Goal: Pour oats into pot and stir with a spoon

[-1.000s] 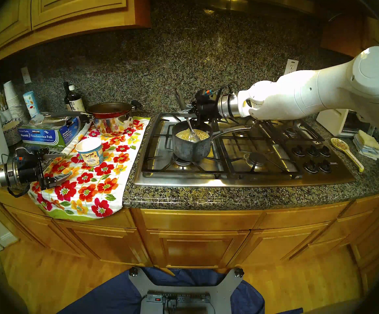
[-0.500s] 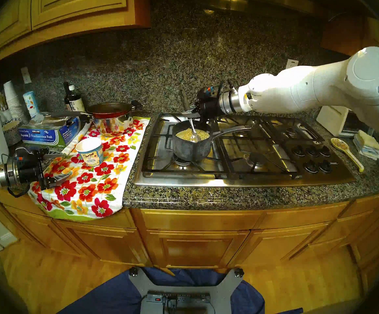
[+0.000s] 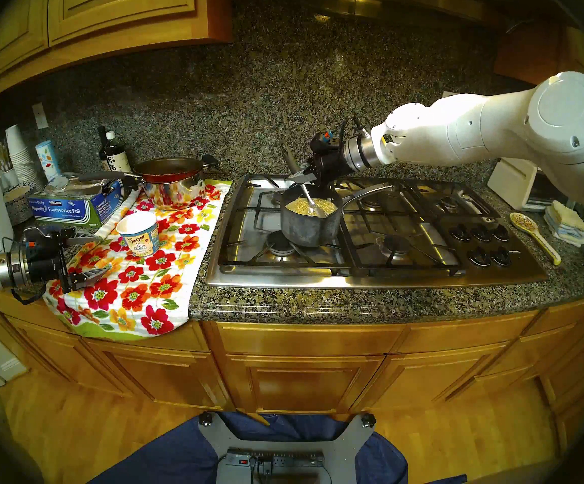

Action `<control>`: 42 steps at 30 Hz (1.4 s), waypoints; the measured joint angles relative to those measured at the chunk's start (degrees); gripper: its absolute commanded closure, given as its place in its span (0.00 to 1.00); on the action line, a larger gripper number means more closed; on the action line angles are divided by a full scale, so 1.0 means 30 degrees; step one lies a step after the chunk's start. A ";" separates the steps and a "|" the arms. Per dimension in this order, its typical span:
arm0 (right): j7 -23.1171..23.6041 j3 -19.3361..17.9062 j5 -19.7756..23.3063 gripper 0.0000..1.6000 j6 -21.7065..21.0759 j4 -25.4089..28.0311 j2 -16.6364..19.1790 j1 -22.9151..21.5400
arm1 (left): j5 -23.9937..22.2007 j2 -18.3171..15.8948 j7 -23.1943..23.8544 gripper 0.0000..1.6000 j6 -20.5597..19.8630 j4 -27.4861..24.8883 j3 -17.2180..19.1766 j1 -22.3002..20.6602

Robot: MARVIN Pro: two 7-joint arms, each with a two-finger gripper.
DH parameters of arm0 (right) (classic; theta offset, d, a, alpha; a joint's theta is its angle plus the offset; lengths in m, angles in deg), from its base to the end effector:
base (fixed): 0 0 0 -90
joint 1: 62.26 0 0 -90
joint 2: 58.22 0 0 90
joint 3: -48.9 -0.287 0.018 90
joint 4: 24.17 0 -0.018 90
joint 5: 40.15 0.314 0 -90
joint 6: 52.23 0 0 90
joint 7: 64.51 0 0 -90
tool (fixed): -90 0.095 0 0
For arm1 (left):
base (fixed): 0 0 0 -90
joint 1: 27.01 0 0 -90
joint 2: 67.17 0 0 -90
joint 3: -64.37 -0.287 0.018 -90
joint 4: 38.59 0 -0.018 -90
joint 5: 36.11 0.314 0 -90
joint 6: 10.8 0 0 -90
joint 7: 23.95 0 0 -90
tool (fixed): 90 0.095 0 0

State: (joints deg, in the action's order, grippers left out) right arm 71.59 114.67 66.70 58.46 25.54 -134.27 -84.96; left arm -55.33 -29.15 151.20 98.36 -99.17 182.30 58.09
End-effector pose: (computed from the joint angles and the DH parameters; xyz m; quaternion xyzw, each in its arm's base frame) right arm 0.5951 0.0488 -0.0594 -0.6213 -0.6167 -0.4561 0.1600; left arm 0.3288 0.3799 -0.1870 0.6711 -0.4663 0.5696 0.0877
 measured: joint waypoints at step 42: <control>0.3669 -0.0079 0.0087 0.00 -0.1914 -0.0193 0.0613 -0.0917 | 0.0013 -0.0005 0.0000 0.00 0.0002 -0.0005 -0.0003 0.0007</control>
State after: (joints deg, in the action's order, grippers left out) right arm 82.59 114.43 66.96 52.72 24.97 -132.43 -87.71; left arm -55.29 -29.16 151.20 98.37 -99.18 182.29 58.11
